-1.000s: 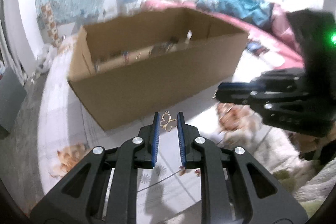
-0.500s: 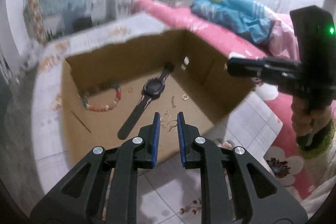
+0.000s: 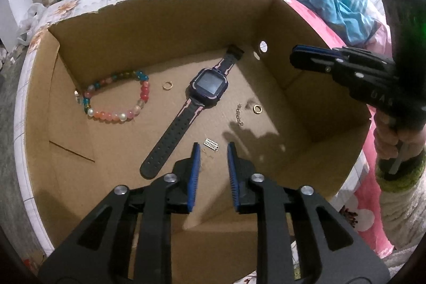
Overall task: Organize jewelry
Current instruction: 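Carry the gold charm into the box and open the left gripper, then move the right gripper down toward the pink bead bracelet on the sheet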
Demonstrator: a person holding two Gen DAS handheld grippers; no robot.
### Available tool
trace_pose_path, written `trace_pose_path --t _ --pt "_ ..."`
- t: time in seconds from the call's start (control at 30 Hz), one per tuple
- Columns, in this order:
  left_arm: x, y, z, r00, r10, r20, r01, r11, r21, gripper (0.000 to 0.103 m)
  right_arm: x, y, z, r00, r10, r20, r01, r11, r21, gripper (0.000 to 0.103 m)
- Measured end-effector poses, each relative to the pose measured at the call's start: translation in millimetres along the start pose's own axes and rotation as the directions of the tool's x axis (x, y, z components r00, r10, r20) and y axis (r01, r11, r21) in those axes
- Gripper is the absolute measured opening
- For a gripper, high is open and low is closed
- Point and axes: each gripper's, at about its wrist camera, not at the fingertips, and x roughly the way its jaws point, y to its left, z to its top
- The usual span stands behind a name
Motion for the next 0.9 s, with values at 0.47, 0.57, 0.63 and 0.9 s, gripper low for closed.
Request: trace_pose_path --t 0.47,0.57,0.63,0.9 --pt "-79 -16 -30 0.975 0.022 0.221 -0.029 0.999 0.026 0.045 -98 0 -28 0.975 0.017 0.223 -0.029 0.998 0.05 0.029" --pt "-103 -23 -51 0.959 0.021 0.281 -0.036 0.998 0.046 0.061 -132 10 -54 0.95 0.044 0.308 -0.057 0.998 0.035 0.033" --pt "-116 -28 -71 0.95 0.007 0.313 -0.028 0.997 0.065 0.07 -152 16 -77 0.932 0.053 0.359 -0.068 0.997 0.031 0.035" --pt "-99 -41 -137 0.965 0.021 0.261 -0.047 0.994 0.096 0.086 -135 22 -160 0.959 0.03 0.281 -0.082 0.981 0.176 0.039"
